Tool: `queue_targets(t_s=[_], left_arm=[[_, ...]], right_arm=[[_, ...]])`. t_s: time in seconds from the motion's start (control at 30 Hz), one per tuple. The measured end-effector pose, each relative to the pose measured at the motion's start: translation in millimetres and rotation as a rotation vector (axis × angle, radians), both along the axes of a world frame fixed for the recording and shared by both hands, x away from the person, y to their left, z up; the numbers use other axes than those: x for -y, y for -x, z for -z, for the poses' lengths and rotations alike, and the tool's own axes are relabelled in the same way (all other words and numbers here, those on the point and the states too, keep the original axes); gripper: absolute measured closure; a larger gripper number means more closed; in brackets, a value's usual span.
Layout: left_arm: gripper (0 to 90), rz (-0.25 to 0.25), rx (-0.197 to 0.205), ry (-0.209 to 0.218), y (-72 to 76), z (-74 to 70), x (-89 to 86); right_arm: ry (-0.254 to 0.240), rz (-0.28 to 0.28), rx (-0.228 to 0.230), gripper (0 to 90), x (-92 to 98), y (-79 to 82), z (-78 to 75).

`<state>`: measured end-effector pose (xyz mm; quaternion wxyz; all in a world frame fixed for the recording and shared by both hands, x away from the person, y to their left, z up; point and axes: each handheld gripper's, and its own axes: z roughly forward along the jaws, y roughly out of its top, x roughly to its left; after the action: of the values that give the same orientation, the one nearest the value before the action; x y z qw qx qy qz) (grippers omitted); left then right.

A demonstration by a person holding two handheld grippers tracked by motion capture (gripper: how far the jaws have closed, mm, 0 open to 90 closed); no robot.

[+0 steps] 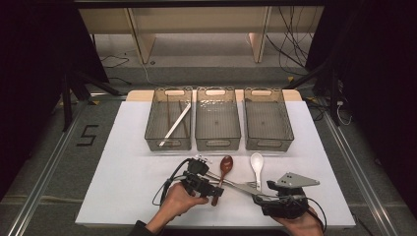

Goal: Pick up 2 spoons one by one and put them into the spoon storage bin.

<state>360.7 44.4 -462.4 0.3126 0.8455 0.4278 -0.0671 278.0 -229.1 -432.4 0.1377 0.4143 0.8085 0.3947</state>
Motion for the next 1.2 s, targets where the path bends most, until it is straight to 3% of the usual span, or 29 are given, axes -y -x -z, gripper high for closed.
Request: queue_targets(t_s=[0.6,1.0,1.2], left_arm=[[52.6,0.034,-0.037,0.043,-6.3,9.7,6.4],[67.4,0.050,-0.046,0.031,-9.3,14.7,11.1],[79.5,0.056,-0.041,0.034,-8.3,15.6,11.8]], right_arm=[[0.004,-0.004,0.002,30.0,-0.9,-0.3,0.4],[0.005,-0.005,0.002,30.1,-0.7,-0.4,0.3],[0.006,-0.006,0.002,30.1,-1.1,-0.5,0.6]])
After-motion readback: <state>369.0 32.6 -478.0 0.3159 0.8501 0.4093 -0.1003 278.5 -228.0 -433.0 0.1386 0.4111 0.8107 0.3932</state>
